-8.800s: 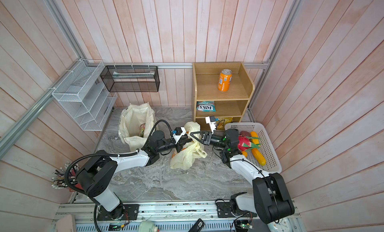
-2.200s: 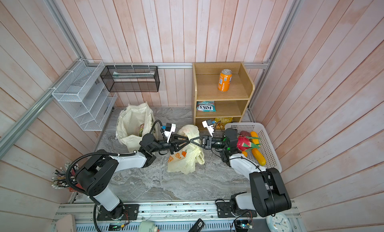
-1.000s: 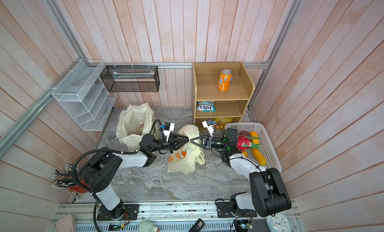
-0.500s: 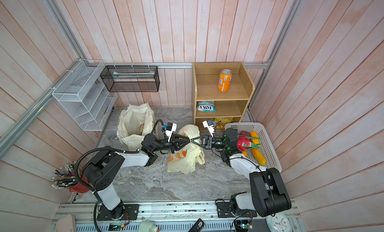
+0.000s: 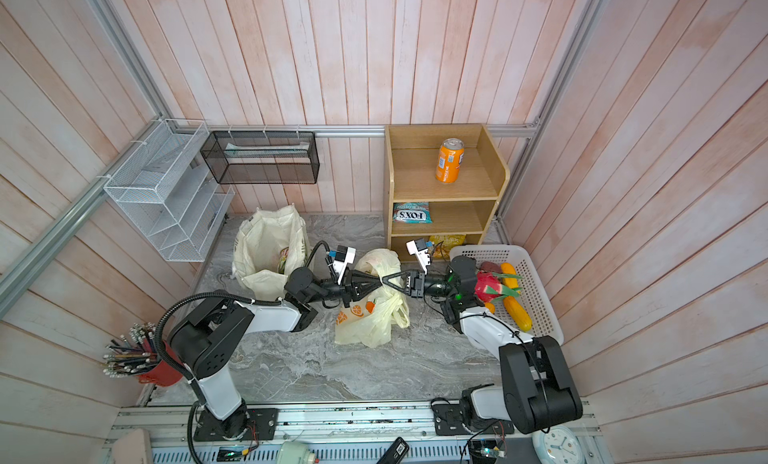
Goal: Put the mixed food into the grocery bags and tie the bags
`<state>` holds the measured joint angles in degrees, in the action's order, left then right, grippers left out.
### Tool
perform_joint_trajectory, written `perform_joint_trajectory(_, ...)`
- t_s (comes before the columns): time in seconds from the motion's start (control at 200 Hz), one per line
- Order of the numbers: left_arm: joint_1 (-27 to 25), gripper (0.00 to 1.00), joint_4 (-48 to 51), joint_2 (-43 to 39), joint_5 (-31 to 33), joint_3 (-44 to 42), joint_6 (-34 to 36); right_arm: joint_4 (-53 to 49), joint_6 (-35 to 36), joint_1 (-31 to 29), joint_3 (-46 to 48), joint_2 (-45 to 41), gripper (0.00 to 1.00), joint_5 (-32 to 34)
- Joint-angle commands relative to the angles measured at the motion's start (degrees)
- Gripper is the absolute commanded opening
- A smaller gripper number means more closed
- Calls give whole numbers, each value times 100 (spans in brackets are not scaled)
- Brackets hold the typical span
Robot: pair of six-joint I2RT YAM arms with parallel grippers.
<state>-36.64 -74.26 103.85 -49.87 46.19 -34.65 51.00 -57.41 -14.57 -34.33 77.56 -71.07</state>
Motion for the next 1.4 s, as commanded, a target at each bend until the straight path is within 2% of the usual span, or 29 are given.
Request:
perform_joint_trajectory(0.0, -78, 7, -436, 108, -124, 135, -59, 33, 54, -46, 37, -22, 0, -26)
perform_joint_trajectory(0.065, -89, 0, -486, 97, -103, 118, -68, 24, 54, -51, 40, -31, 0, -15)
perform_joint_trajectory(0.225, -89, 0, -537, 61, -41, 58, -76, -74, 95, -38, 12, -61, 0, 6)
perform_joint_trajectory(0.395, -89, 0, -555, -83, 242, -159, 39, -324, 224, 37, -14, -183, 25, 23)
perform_joint_trajectory(0.5, -68, 0, -553, -178, 417, -281, 114, -513, 322, 109, -8, -280, 35, 40)
perform_joint_trajectory(0.78, -43, 0, -579, -309, 631, -444, 195, -745, 432, 250, 34, -441, 40, 32)
perform_joint_trajectory(0.815, -44, 0, -567, -320, 652, -448, 204, -750, 432, 248, 38, -443, 40, 25)
perform_joint_trajectory(0.88, -34, 0, -487, -329, 671, -428, 218, -708, 409, 260, 25, -436, 26, 14)
perform_joint_trajectory(0.965, -33, 0, -236, -339, 687, -347, 300, -690, 406, 260, 13, -409, 13, -12)
perform_joint_trajectory(1.045, -36, 11, 13, -348, 732, -279, 384, -693, 414, 257, -17, -379, 5, -51)
perform_joint_trajectory(1.11, -33, 16, 68, -364, 782, -269, 413, -708, 440, 257, -51, -332, 0, -80)
perform_joint_trajectory(1.395, -91, 17, 528, -392, 926, -44, 659, -687, 514, 108, -187, 3, 0, -91)
